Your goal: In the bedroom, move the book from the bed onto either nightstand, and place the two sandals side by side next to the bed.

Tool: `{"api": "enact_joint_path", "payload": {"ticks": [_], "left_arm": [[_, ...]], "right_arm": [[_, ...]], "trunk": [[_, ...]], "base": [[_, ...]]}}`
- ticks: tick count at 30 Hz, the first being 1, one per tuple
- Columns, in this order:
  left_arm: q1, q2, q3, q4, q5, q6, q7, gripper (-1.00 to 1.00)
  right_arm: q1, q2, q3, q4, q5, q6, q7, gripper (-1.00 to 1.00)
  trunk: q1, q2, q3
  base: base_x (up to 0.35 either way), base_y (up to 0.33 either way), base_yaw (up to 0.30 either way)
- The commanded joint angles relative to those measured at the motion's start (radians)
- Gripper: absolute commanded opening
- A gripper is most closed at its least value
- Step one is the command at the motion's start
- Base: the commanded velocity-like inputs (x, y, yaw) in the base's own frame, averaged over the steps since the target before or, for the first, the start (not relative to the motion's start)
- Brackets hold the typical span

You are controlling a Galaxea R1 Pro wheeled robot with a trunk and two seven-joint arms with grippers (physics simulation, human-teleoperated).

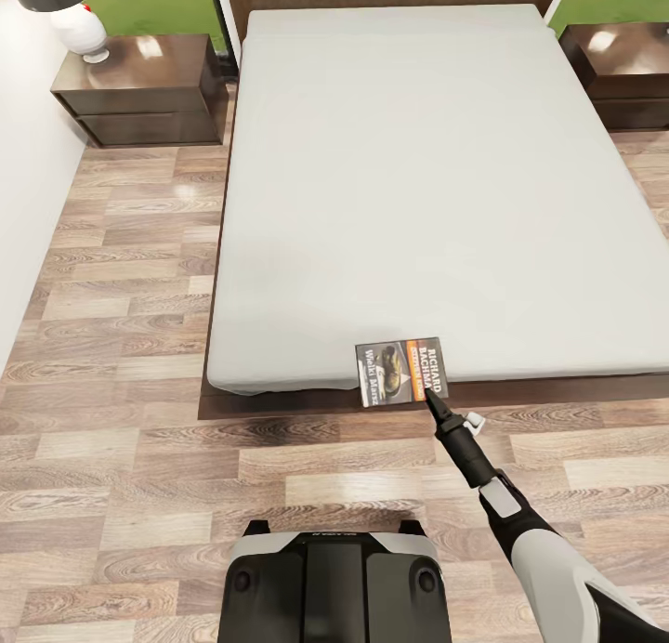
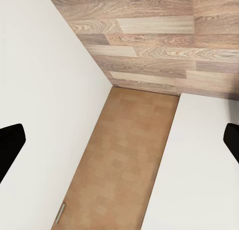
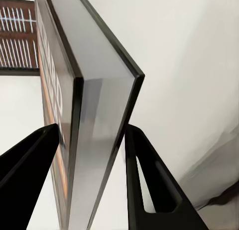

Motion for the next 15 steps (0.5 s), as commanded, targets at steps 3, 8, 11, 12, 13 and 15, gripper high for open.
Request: {"api": "enact_joint_path", "payload": {"ticks": [3, 8, 11, 12, 13, 15], "left_arm": [[0.0, 0.0, -0.008, 0.001, 0.008, -0.004, 0.001, 1.0], [0.0, 0.0, -0.008, 0.001, 0.009, -0.004, 0.001, 1.0], [0.0, 0.0, -0.007, 0.001, 0.009, -0.005, 0.001, 1.0], [0.0, 0.0, -0.007, 0.001, 0.009, -0.005, 0.001, 1.0], [0.0, 0.0, -0.007, 0.001, 0.01, -0.005, 0.001, 1.0], [0.0, 0.0, -0.007, 0.001, 0.01, -0.005, 0.001, 1.0]], "right_arm": [[0.0, -0.003, 0.002, -0.006, -0.005, 0.0, 0.015, -1.0], [-0.001, -0.009, 0.006, -0.009, 0.002, -0.002, 0.047, -1.0], [-0.001, -0.012, 0.009, -0.01, 0.005, 0.0, 0.058, -1.0], [-0.001, -0.012, 0.01, -0.01, 0.006, 0.0, 0.06, -1.0], [-0.001, -0.012, 0.012, -0.011, 0.007, 0.0, 0.061, -1.0], [-0.001, -0.013, 0.017, -0.011, 0.008, 0.0, 0.062, -1.0]], "trunk": [[0.001, -0.001, -0.001], [0.001, -0.001, -0.001], [0.001, -0.001, -0.001], [0.001, -0.001, -0.001], [0.001, -0.001, -0.001], [0.001, -0.001, -0.001]], "base": [[0.0, 0.0, 0.0], [0.0, 0.0, 0.0], [0.0, 0.0, 0.0], [0.0, 0.0, 0.0], [0.0, 0.0, 0.0], [0.0, 0.0, 0.0]]}}
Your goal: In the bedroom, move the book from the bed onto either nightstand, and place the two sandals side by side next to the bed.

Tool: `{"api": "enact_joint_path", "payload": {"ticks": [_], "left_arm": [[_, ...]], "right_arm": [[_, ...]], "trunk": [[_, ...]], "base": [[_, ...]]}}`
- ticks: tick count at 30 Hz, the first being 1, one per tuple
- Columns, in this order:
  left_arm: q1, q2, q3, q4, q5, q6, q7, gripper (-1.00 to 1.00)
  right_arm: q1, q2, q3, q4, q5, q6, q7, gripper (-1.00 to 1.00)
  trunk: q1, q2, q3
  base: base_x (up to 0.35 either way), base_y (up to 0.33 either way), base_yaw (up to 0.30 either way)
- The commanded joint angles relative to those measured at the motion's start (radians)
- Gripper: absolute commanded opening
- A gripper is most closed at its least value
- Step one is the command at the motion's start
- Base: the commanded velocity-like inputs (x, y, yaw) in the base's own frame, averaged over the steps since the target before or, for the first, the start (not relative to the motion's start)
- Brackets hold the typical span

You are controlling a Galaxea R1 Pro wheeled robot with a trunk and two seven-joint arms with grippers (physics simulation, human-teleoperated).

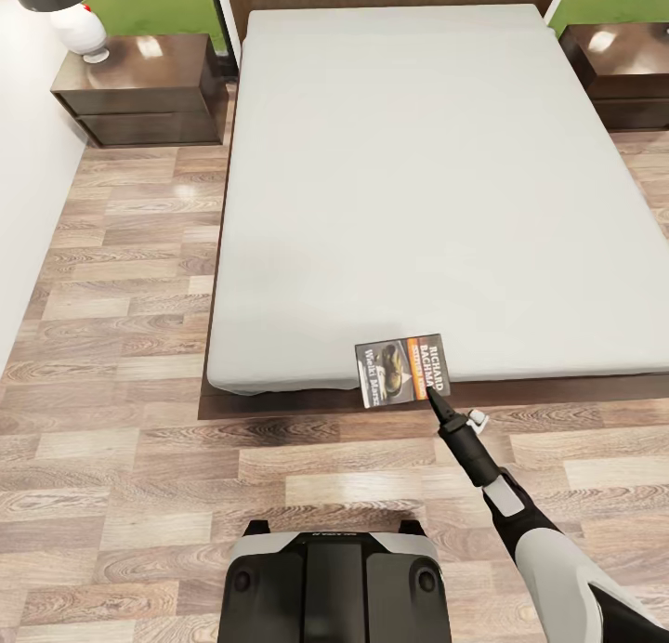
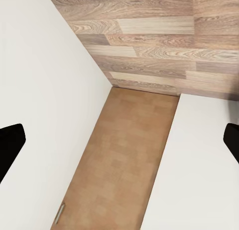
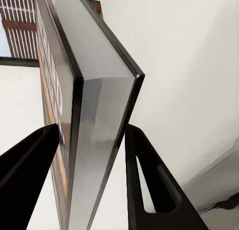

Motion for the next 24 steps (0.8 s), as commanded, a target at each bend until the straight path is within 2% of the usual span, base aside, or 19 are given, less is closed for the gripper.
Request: {"api": "enact_joint_path", "payload": {"ticks": [1, 13, 21, 24], "left_arm": [[0.0, 0.0, -0.008, 0.001, 0.008, -0.003, 0.001, 1.0], [0.0, 0.001, -0.004, 0.001, 0.01, -0.004, 0.0, 1.0], [0.0, 0.003, -0.002, 0.001, 0.014, -0.005, 0.0, 1.0], [0.0, 0.004, -0.002, 0.001, 0.015, -0.006, 0.0, 1.0]], "right_arm": [[-0.001, 0.0, 0.004, 0.001, -0.004, 0.011, 0.004, -1.0], [-0.001, -0.013, 0.112, 0.0, -0.002, 0.013, 0.001, -1.0], [-0.001, -0.016, 0.148, 0.0, -0.001, 0.023, -0.003, -1.0], [-0.002, -0.017, 0.153, -0.001, 0.0, 0.073, -0.004, -1.0]], "trunk": [[0.001, -0.001, -0.001], [0.001, -0.001, -0.001], [0.001, -0.001, -0.001], [0.001, -0.001, -0.001]], "base": [[0.0, 0.0, 0.0], [0.0, 0.0, 0.0], [0.0, 0.0, 0.0], [0.0, 0.0, 0.0]]}}
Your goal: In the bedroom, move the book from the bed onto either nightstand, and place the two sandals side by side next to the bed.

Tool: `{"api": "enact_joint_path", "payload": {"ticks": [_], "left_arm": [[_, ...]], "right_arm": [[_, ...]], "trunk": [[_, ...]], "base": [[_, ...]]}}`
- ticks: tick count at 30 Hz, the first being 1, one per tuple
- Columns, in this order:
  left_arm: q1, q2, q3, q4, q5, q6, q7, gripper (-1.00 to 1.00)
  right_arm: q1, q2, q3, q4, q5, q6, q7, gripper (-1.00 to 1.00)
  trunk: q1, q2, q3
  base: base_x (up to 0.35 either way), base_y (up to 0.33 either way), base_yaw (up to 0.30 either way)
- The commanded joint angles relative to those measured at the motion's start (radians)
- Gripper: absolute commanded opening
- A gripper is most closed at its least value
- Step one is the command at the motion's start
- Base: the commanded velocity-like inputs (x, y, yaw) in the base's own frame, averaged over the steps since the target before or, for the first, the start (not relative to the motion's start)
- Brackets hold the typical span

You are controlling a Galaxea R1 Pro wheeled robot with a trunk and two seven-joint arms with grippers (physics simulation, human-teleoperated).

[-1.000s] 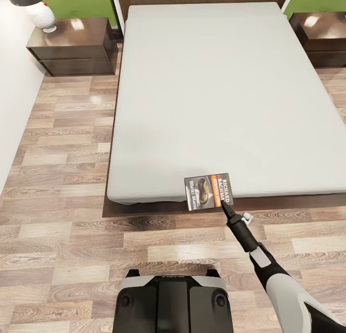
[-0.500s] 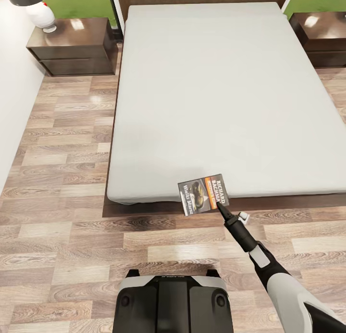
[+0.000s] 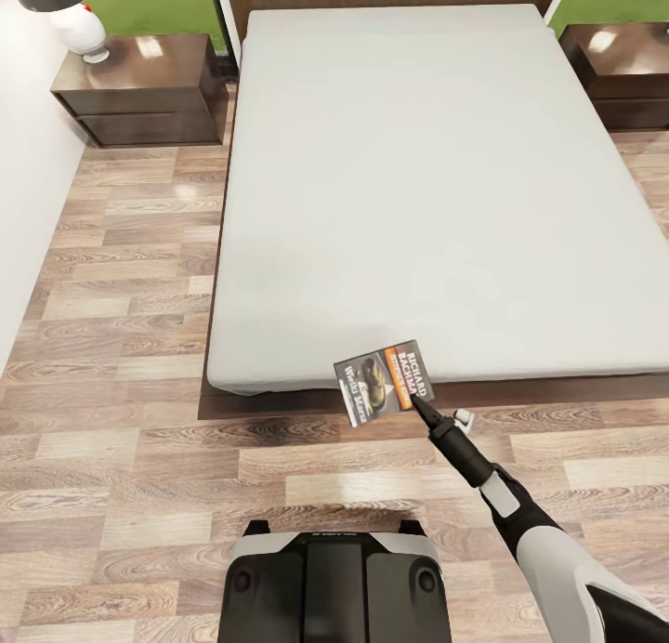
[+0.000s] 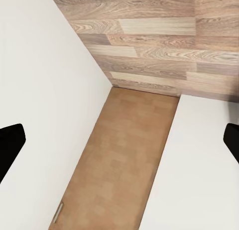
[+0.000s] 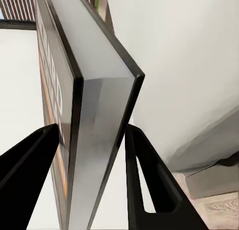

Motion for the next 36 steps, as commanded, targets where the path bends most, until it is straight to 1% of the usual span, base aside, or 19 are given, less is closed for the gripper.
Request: {"api": "enact_joint_path", "payload": {"ticks": [1, 3, 5, 8, 10, 16, 24, 26, 30, 36], "left_arm": [[0.0, 0.0, -0.008, 0.001, 0.008, -0.003, 0.001, 1.0], [0.0, 0.001, -0.008, 0.001, 0.008, -0.003, 0.001, 1.0], [0.0, 0.001, -0.008, 0.001, 0.008, -0.003, 0.001, 1.0], [0.0, 0.001, -0.008, 0.001, 0.009, -0.004, 0.001, 1.0], [0.0, 0.0, -0.008, 0.001, 0.009, -0.004, 0.001, 1.0], [0.0, -0.001, -0.008, 0.0, 0.009, -0.005, 0.001, 1.0], [0.0, -0.002, -0.009, 0.001, 0.007, -0.005, 0.0, 1.0], [0.0, -0.002, -0.009, 0.001, 0.007, -0.006, 0.0, 1.0], [0.0, -0.001, -0.009, 0.0, 0.007, -0.006, 0.0, 1.0], [0.0, -0.001, -0.009, 0.0, 0.007, -0.005, 0.0, 1.0]], "right_arm": [[-0.001, -0.002, 0.002, 0.0, -0.002, 0.062, 0.003, -1.0], [-0.001, -0.012, 0.006, -0.001, 0.007, 0.108, 0.003, -1.0], [-0.001, -0.028, 0.009, -0.002, 0.024, 0.143, 0.003, -1.0], [-0.001, -0.047, 0.012, -0.002, 0.053, 0.175, 0.004, -1.0], [-0.001, -0.055, 0.013, -0.002, 0.069, 0.187, 0.005, -1.0], [-0.001, -0.064, 0.016, -0.003, 0.091, 0.204, 0.009, -1.0], [-0.003, -0.068, 0.017, -0.003, 0.102, 0.212, 0.009, -1.0], [-0.003, -0.067, 0.023, -0.004, 0.103, 0.213, 0.009, -1.0], [-0.005, -0.068, 0.06, -0.008, 0.103, 0.232, 0.009, -1.0], [-0.006, -0.069, 0.149, -0.036, 0.105, 0.293, 0.007, -1.0]], "trunk": [[0.001, -0.001, -0.001], [0.001, -0.001, -0.001], [0.001, -0.001, -0.001], [0.001, -0.001, -0.001], [0.001, -0.001, -0.001], [0.001, -0.001, -0.001], [0.001, -0.001, -0.001], [0.001, -0.001, -0.001], [0.001, -0.001, -0.001], [0.001, -0.001, -0.001]], "base": [[0.0, 0.0, 0.0], [0.0, 0.0, 0.0], [0.0, 0.0, 0.0], [0.0, 0.0, 0.0], [0.0, 0.0, 0.0], [0.0, 0.0, 0.0], [0.0, 0.0, 0.0], [0.0, 0.0, 0.0], [0.0, 0.0, 0.0], [0.0, 0.0, 0.0]]}}
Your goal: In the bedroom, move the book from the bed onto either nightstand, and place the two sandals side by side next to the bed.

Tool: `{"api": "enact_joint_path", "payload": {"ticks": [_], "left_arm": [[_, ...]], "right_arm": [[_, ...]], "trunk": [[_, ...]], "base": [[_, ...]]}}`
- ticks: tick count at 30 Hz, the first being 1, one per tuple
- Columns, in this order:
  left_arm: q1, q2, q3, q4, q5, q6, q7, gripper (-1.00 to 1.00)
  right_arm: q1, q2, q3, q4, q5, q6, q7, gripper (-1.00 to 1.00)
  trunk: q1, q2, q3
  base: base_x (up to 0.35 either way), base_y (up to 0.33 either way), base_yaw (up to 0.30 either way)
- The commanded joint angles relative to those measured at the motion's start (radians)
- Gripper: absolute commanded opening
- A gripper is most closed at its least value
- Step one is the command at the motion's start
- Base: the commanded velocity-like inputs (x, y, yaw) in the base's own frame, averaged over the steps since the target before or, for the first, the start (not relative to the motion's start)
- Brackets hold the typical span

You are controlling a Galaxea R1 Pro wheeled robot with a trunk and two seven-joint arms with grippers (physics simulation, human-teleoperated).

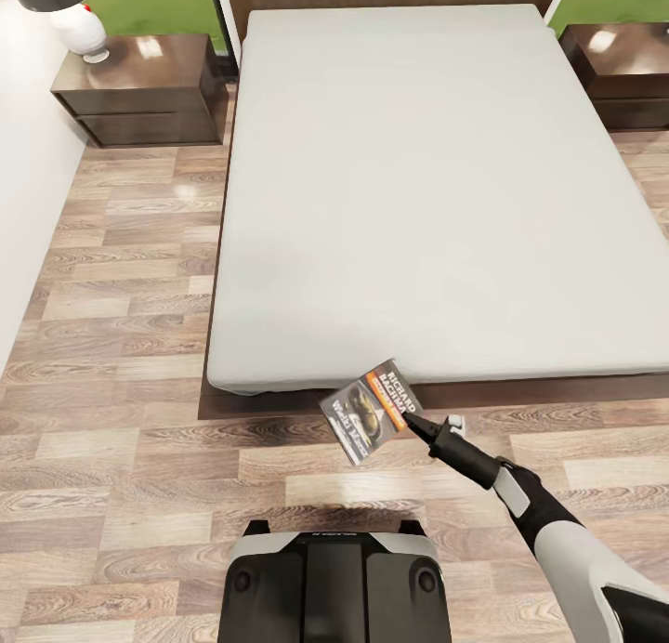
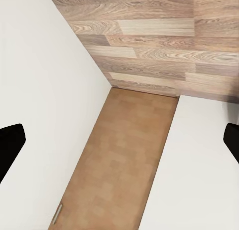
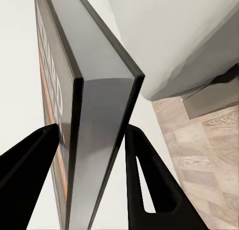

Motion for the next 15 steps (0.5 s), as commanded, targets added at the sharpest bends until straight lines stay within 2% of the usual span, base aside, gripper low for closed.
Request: {"api": "enact_joint_path", "payload": {"ticks": [1, 4, 5, 11, 15], "left_arm": [[0.0, 0.0, -0.008, 0.001, 0.008, -0.003, 0.001, 1.0], [0.0, 0.0, -0.009, 0.001, 0.008, -0.003, 0.001, 1.0], [0.0, -0.001, -0.009, 0.001, 0.007, -0.003, 0.001, 1.0], [0.0, 0.0, -0.009, 0.001, 0.006, -0.008, 0.001, 1.0], [0.0, 0.0, -0.009, 0.001, 0.005, -0.012, 0.0, 1.0]], "right_arm": [[0.0, 0.0, -0.003, 0.0, -0.002, 0.009, 0.002, -1.0], [-0.001, -0.001, 0.044, -0.019, -0.002, 0.025, 0.001, -1.0], [-0.001, -0.001, 0.071, -0.032, -0.002, 0.031, 0.002, -1.0], [-0.001, -0.001, 0.107, -0.054, -0.003, 0.038, 0.004, -1.0], [-0.001, -0.001, 0.116, -0.06, -0.003, 0.04, 0.004, -1.0]], "trunk": [[0.001, -0.001, -0.001], [0.001, -0.001, -0.001], [0.001, -0.001, -0.001], [0.001, -0.001, -0.001], [0.001, -0.001, -0.001]], "base": [[0.0, 0.0, 0.0], [0.0, 0.0, 0.0], [0.0, 0.0, 0.0], [0.0, 0.0, 0.0], [0.0, 0.0, 0.0]]}}
